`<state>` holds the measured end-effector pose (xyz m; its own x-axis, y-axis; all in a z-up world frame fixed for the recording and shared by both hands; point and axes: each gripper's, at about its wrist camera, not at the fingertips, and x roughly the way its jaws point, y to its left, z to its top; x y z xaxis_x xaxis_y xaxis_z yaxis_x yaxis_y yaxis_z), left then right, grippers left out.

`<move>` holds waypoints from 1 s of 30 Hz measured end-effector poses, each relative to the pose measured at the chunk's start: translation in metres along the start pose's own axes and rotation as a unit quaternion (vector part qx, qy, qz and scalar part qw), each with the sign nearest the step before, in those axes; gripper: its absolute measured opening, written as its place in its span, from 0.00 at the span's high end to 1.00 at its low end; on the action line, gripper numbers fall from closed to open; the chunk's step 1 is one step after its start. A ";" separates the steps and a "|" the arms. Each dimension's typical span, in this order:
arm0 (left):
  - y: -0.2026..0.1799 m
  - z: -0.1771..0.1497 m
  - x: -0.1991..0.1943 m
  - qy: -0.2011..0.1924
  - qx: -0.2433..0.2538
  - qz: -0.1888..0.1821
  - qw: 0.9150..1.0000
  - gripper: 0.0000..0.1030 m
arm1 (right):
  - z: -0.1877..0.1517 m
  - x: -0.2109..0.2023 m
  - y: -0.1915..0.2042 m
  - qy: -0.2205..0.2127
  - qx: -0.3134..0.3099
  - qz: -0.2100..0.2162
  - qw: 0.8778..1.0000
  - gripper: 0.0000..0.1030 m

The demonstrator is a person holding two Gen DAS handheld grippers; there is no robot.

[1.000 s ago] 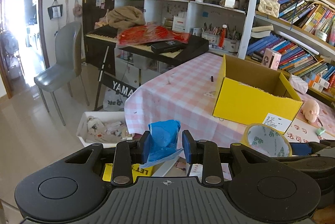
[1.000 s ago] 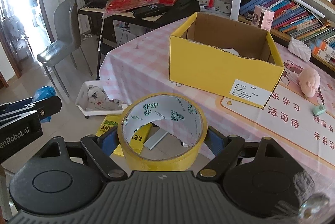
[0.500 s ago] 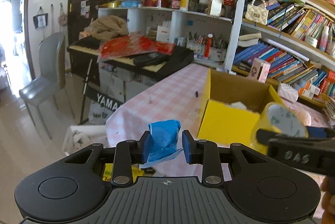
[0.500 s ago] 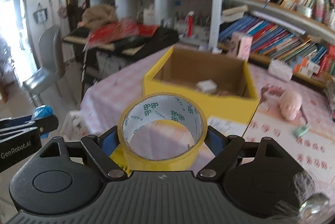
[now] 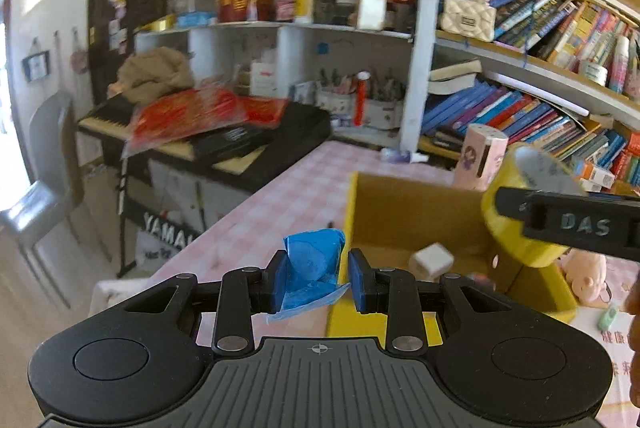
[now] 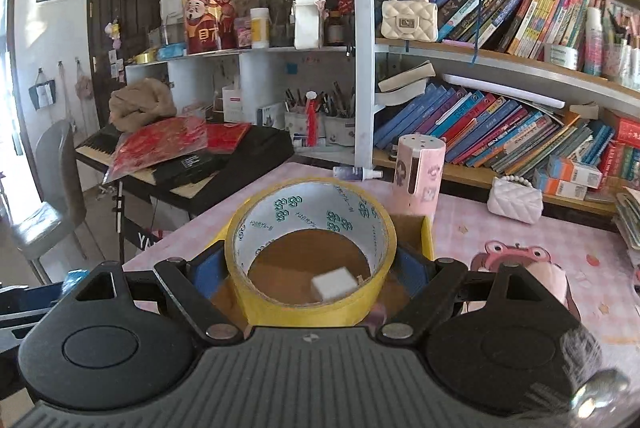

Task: Organize objects
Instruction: 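Carry blue object in left tool while right tool carries tape roll over box, then open left tool dropping blue object while right tool releases tape roll inside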

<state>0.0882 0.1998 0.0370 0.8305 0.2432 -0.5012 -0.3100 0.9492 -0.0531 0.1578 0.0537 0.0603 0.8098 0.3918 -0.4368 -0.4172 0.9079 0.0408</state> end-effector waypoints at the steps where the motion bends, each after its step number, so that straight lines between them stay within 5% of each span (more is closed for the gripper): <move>1: -0.006 0.004 0.009 0.002 0.010 -0.003 1.000 0.71 | 0.004 0.010 -0.005 0.007 0.000 0.003 1.000 0.18; 12: -0.070 0.001 0.098 0.099 0.085 -0.048 0.990 0.71 | 0.013 0.112 -0.041 0.141 0.017 0.036 0.989 0.18; 25: -0.083 -0.010 0.147 0.172 0.089 -0.034 0.980 0.69 | 0.001 0.191 -0.024 0.244 -0.018 0.075 0.967 0.18; 27: -0.084 -0.009 0.148 0.173 0.090 -0.031 0.980 0.68 | 0.002 0.196 -0.025 0.246 -0.016 0.081 0.966 0.17; 30: -0.083 -0.009 0.148 0.171 0.086 -0.026 0.981 0.50 | 0.002 0.198 -0.026 0.250 -0.015 0.084 0.965 0.17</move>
<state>0.2325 0.1555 -0.0399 0.6304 0.1397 -0.7636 -0.1644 0.9854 0.0445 0.3299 0.1077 -0.0256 0.4333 0.4048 -0.8052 -0.5425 0.8306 0.1256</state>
